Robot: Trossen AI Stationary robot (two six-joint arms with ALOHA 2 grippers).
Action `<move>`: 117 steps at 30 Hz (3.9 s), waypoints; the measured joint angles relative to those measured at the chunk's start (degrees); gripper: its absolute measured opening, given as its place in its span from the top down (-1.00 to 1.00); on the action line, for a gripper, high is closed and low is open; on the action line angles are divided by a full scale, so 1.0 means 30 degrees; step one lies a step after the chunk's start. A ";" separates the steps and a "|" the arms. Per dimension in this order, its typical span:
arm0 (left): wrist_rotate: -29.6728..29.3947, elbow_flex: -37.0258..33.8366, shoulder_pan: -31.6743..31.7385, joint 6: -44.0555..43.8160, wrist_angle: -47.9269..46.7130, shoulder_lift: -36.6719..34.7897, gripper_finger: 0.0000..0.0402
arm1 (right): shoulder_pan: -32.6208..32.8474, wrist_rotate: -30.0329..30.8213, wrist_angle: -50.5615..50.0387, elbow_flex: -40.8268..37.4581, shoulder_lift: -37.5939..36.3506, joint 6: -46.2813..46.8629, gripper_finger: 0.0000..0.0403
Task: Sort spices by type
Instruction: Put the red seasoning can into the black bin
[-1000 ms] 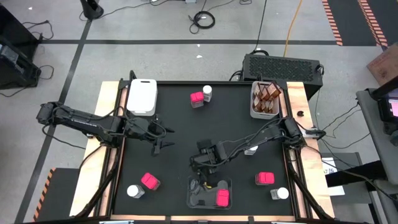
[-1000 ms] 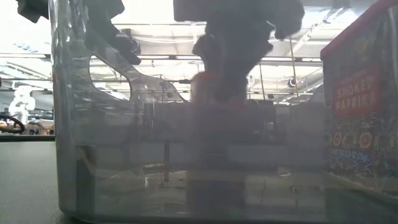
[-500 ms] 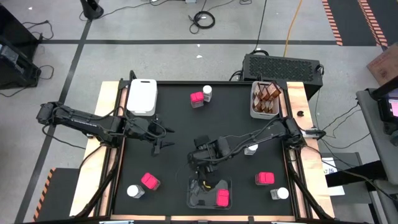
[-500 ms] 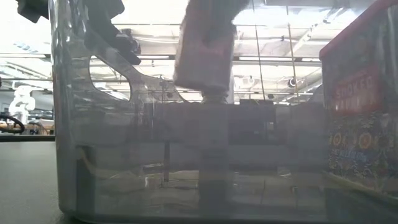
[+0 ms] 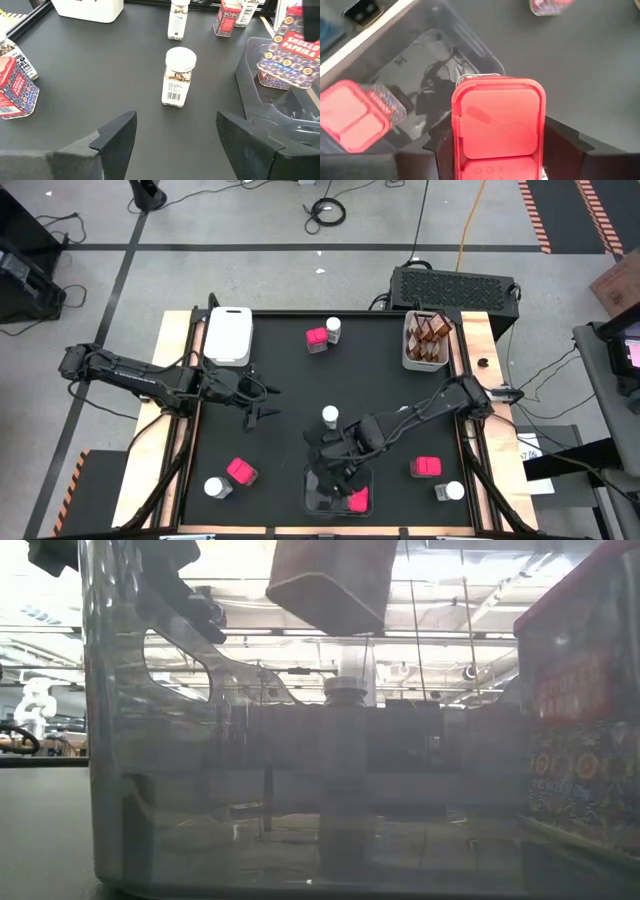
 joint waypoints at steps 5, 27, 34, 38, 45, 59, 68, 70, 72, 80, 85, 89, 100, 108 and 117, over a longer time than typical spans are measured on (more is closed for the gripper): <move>0.0015 0.0000 0.0004 0.0046 0.0000 -0.0005 -0.38 | 0.0513 -0.0012 0.0146 0.0000 0.0000 -0.3642 -0.08; 0.0087 0.0000 -0.0002 0.0007 0.0080 -0.0005 -0.38 | 0.1728 -0.1994 0.1135 -0.0007 0.2037 -0.8852 -0.11; 0.0087 0.0000 0.0002 0.0007 0.0073 -0.0002 -0.38 | 0.2253 -0.2008 0.1087 -0.0007 0.2936 -0.9285 -0.11; 0.0080 0.0000 0.0006 0.0015 0.0087 -0.0005 -0.38 | 0.2396 -0.2051 0.0991 -0.0007 0.3451 -0.9270 -0.11; 0.0080 0.0000 -0.0002 0.0015 0.0087 0.0000 -0.38 | 0.2425 -0.1986 0.0880 -0.0014 0.3658 -0.8755 -0.11; 0.0080 0.0000 -0.0002 0.0084 0.0087 -0.0005 -0.38 | 0.2411 -0.2000 0.0821 -0.0011 0.3665 -0.8370 -0.22; 0.0077 0.0000 -0.0002 0.0125 0.0087 0.0002 -0.38 | 0.2471 -0.1163 0.0769 -0.0015 0.3619 -0.8575 -0.36; 0.0073 0.0000 0.0003 0.0138 0.0087 -0.0004 -0.38 | 0.2504 -0.0599 0.0534 -0.0015 0.3489 -0.8748 -0.36; 0.0076 0.0000 0.0002 0.0138 0.0084 -0.0001 -0.38 | 0.2549 -0.0446 0.0412 -0.0015 0.3335 -0.8739 -0.36; 0.0073 0.0000 0.0006 0.0138 0.0080 0.0001 -0.38 | 0.2915 -0.0192 -0.0543 -0.0010 0.3242 -0.8728 -0.36; 0.0073 0.0000 0.0001 0.0153 0.0087 -0.0001 -0.38 | 0.3139 0.1230 -0.1129 0.1295 0.3195 -0.8523 -0.36; 0.0073 0.0000 -0.0002 0.0153 0.0087 0.0002 -0.38 | 0.3116 0.1292 -0.1081 0.2562 0.3191 -0.8383 -0.36; 0.0073 0.0000 0.0005 0.0117 0.0163 -0.0005 -0.38 | 0.2254 0.0666 0.2056 0.2710 0.3461 -0.9433 0.41; 0.0131 0.0000 -0.0002 0.0102 0.0122 0.0002 -0.38 | 0.1653 -0.1892 0.2284 0.2542 0.3452 -0.8984 0.94; 0.0219 0.0000 0.0004 0.0095 0.0099 0.0002 -0.38 | 0.1602 -0.1280 0.4005 0.0102 0.3490 -0.9682 0.99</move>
